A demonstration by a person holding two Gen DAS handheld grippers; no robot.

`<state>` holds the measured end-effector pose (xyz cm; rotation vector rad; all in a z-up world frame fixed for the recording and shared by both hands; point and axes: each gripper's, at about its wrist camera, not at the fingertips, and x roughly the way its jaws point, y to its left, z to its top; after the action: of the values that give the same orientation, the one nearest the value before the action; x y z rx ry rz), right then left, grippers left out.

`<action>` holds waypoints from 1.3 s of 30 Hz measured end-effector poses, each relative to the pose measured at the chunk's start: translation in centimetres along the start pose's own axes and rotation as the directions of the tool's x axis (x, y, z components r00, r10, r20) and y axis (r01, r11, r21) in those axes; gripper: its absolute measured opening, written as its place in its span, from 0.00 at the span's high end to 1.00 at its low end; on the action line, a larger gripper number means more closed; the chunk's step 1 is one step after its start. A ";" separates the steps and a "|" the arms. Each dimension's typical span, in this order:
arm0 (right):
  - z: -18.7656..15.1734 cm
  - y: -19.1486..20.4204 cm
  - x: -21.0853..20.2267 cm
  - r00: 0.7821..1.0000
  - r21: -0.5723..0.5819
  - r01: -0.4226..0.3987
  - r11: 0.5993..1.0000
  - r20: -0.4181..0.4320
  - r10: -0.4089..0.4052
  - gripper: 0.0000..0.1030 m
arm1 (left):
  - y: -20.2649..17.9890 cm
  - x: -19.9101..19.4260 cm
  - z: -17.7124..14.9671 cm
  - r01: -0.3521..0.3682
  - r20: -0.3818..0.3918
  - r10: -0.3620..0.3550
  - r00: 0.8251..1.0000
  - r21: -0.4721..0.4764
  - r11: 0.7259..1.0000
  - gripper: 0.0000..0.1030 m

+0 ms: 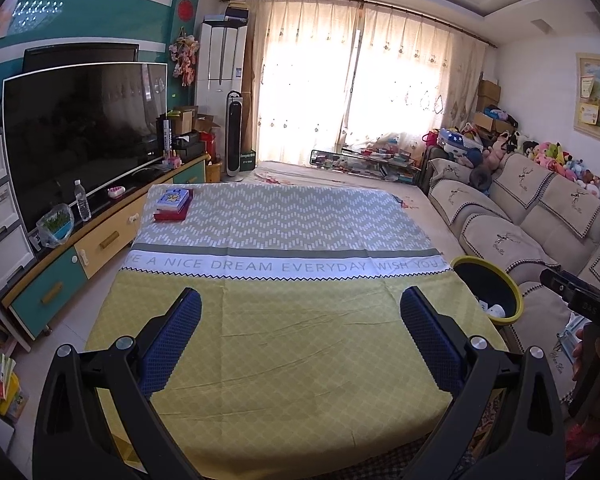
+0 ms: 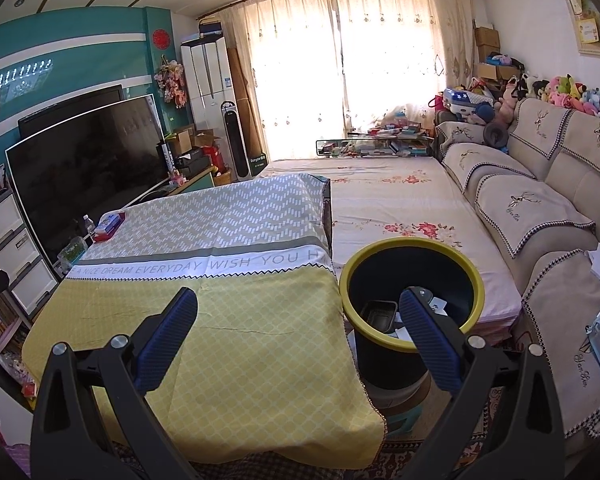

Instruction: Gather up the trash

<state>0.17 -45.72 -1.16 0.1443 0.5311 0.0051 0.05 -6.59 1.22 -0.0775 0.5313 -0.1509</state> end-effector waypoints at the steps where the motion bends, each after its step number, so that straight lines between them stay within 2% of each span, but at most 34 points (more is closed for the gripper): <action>1: 0.0 0.0 0.1 1.000 0.000 0.000 1.000 -0.001 0.000 0.07 | 0.0 0.0 0.0 0.001 -0.002 -0.001 1.000 0.000 1.000 0.05; 28: -0.3 -0.2 0.8 1.000 0.008 -0.004 1.000 -0.019 0.004 0.07 | -0.2 1.1 -0.6 0.004 -0.026 -0.004 1.000 0.003 1.000 0.05; 39: -0.6 -0.1 1.2 1.000 0.006 -0.006 1.000 -0.028 0.006 0.07 | 0.1 1.2 -0.7 -0.019 -0.032 0.019 0.999 0.000 1.000 0.05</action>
<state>0.88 -45.72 -2.31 0.1515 0.5588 0.0114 0.75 -6.75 0.02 -0.0705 0.5640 -0.1340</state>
